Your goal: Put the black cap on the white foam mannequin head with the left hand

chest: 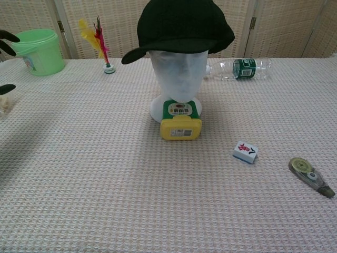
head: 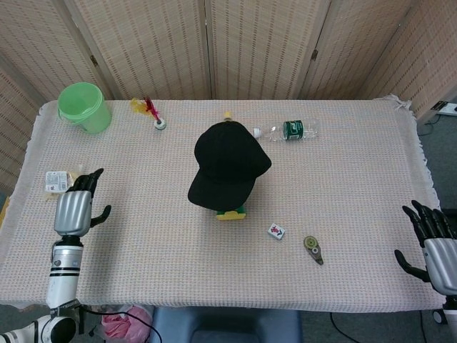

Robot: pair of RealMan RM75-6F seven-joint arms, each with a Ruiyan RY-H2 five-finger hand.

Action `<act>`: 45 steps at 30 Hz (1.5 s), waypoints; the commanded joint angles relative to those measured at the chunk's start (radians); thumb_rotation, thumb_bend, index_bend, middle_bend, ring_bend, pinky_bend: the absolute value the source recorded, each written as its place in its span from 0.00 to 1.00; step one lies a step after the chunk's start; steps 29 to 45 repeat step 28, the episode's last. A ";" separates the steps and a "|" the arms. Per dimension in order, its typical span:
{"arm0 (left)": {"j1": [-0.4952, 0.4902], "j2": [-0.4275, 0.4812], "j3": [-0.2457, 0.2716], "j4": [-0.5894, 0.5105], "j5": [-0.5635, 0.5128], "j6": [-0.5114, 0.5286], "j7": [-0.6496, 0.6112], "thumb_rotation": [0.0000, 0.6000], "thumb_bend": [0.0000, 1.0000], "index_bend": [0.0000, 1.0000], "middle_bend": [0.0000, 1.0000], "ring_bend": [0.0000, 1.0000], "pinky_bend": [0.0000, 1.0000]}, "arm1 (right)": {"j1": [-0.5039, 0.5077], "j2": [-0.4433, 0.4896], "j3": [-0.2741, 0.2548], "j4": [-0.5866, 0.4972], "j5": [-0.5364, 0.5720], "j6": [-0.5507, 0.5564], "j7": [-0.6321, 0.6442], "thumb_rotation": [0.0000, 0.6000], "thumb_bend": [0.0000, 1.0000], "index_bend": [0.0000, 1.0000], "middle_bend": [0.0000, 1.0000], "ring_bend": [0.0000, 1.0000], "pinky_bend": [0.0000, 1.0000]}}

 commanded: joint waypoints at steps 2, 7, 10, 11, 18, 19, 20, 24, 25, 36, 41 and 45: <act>0.045 0.127 0.029 -0.008 -0.001 -0.084 -0.169 1.00 0.31 0.10 0.19 0.16 0.44 | 0.005 -0.006 0.000 -0.003 0.006 -0.011 -0.016 1.00 0.27 0.00 0.00 0.00 0.00; 0.095 0.208 0.070 0.024 0.039 -0.115 -0.360 1.00 0.31 0.08 0.17 0.14 0.42 | 0.008 -0.013 -0.001 -0.007 0.007 -0.015 -0.028 1.00 0.27 0.00 0.00 0.00 0.00; 0.130 0.252 0.106 0.004 0.082 -0.096 -0.406 0.99 0.31 0.06 0.15 0.13 0.40 | 0.013 -0.021 -0.002 -0.007 0.009 -0.026 -0.042 1.00 0.27 0.00 0.00 0.00 0.00; 0.142 0.265 0.120 -0.010 0.098 -0.087 -0.410 0.98 0.31 0.05 0.14 0.12 0.40 | 0.015 -0.024 -0.002 -0.007 0.010 -0.031 -0.047 1.00 0.27 0.00 0.00 0.00 0.00; 0.225 0.370 0.229 -0.123 0.166 -0.048 -0.397 0.84 0.31 0.00 0.09 0.08 0.35 | 0.033 -0.051 -0.004 0.008 0.029 -0.067 -0.098 1.00 0.28 0.00 0.00 0.00 0.00; 0.246 0.362 0.238 -0.117 0.183 -0.011 -0.397 0.84 0.31 0.00 0.08 0.07 0.35 | 0.035 -0.052 -0.004 0.008 0.033 -0.074 -0.097 1.00 0.28 0.00 0.00 0.00 0.00; 0.262 0.352 0.245 -0.109 0.199 0.018 -0.396 0.84 0.31 0.00 0.08 0.07 0.34 | 0.037 -0.053 -0.004 0.009 0.037 -0.078 -0.099 1.00 0.28 0.00 0.00 0.00 0.00; 0.307 0.306 0.263 -0.065 0.266 0.126 -0.359 0.86 0.31 0.00 0.08 0.07 0.34 | 0.043 -0.058 -0.004 0.007 0.040 -0.089 -0.107 1.00 0.28 0.00 0.00 0.00 0.00; 0.314 0.296 0.266 -0.055 0.278 0.144 -0.348 0.89 0.31 0.00 0.08 0.07 0.34 | 0.046 -0.060 -0.006 0.007 0.041 -0.095 -0.109 1.00 0.28 0.00 0.00 0.00 0.00; 0.329 0.279 0.269 -0.036 0.295 0.177 -0.347 0.94 0.31 0.00 0.07 0.07 0.34 | 0.054 -0.066 -0.008 0.009 0.049 -0.114 -0.116 1.00 0.28 0.00 0.00 0.00 0.00; 0.329 0.279 0.269 -0.036 0.295 0.177 -0.347 0.94 0.31 0.00 0.07 0.07 0.34 | 0.054 -0.066 -0.008 0.009 0.049 -0.114 -0.116 1.00 0.28 0.00 0.00 0.00 0.00; 0.329 0.279 0.269 -0.036 0.295 0.177 -0.347 0.94 0.31 0.00 0.07 0.07 0.34 | 0.054 -0.066 -0.008 0.009 0.049 -0.114 -0.116 1.00 0.28 0.00 0.00 0.00 0.00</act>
